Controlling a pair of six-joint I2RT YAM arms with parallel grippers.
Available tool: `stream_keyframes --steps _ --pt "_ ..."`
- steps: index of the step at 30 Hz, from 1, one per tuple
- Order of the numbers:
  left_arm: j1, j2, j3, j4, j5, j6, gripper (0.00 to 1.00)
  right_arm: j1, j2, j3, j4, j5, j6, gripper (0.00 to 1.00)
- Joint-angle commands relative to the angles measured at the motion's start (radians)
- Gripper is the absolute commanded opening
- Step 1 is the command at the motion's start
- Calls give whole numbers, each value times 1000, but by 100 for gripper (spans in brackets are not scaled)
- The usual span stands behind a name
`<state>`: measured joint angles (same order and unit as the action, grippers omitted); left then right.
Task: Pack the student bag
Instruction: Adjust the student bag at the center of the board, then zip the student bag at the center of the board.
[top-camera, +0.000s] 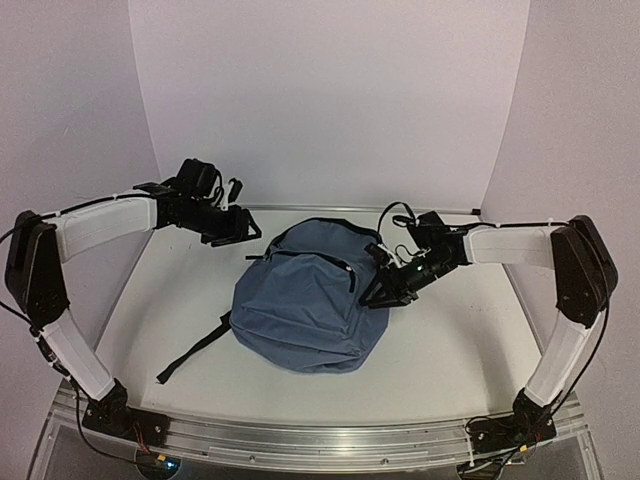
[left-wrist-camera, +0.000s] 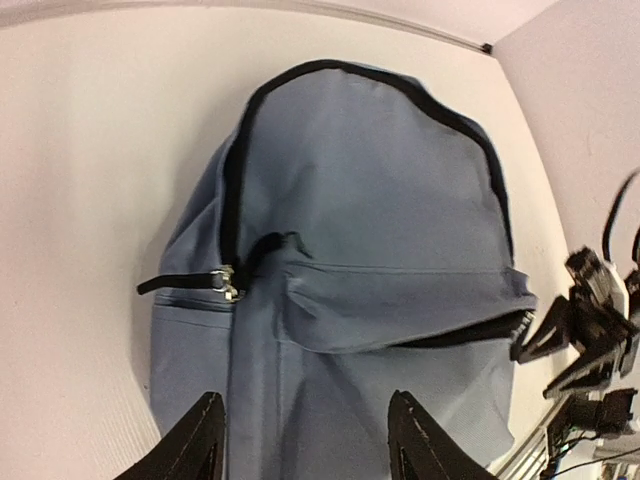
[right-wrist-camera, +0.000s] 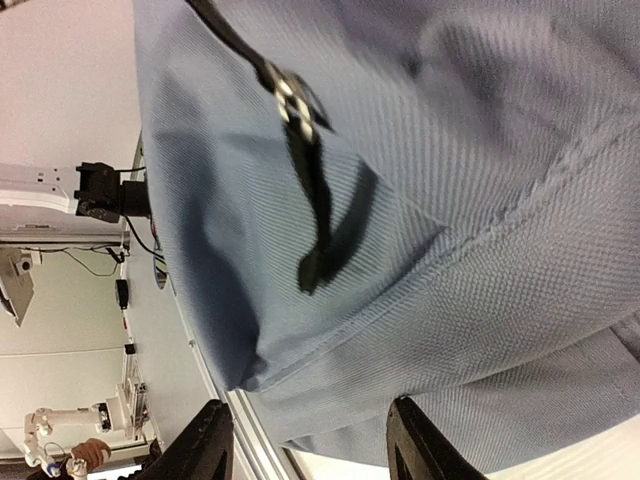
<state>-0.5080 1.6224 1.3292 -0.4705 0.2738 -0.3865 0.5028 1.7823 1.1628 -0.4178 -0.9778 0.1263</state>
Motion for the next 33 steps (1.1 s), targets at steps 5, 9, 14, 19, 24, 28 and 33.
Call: stream_keyframes --steps 5,9,14,19,24,28,33 --pt "-202 -41 81 -64 -78 79 38 -51 -18 85 18 102 29 52" --pt "-244 43 154 -95 -84 93 31 -51 15 116 20 116 54 51" --pt "-264 126 207 -95 -99 73 28 -51 22 129 21 111 64 50" --pt "-264 221 241 -83 -115 59 25 -51 17 125 20 111 63 50" --pt "-265 296 274 -80 -189 44 25 -51 15 117 21 111 60 50" --pt "-265 310 284 -93 -284 36 29 -50 11 101 21 113 54 50" --pt "-279 357 348 -185 -291 80 43 -51 22 96 23 115 53 50"
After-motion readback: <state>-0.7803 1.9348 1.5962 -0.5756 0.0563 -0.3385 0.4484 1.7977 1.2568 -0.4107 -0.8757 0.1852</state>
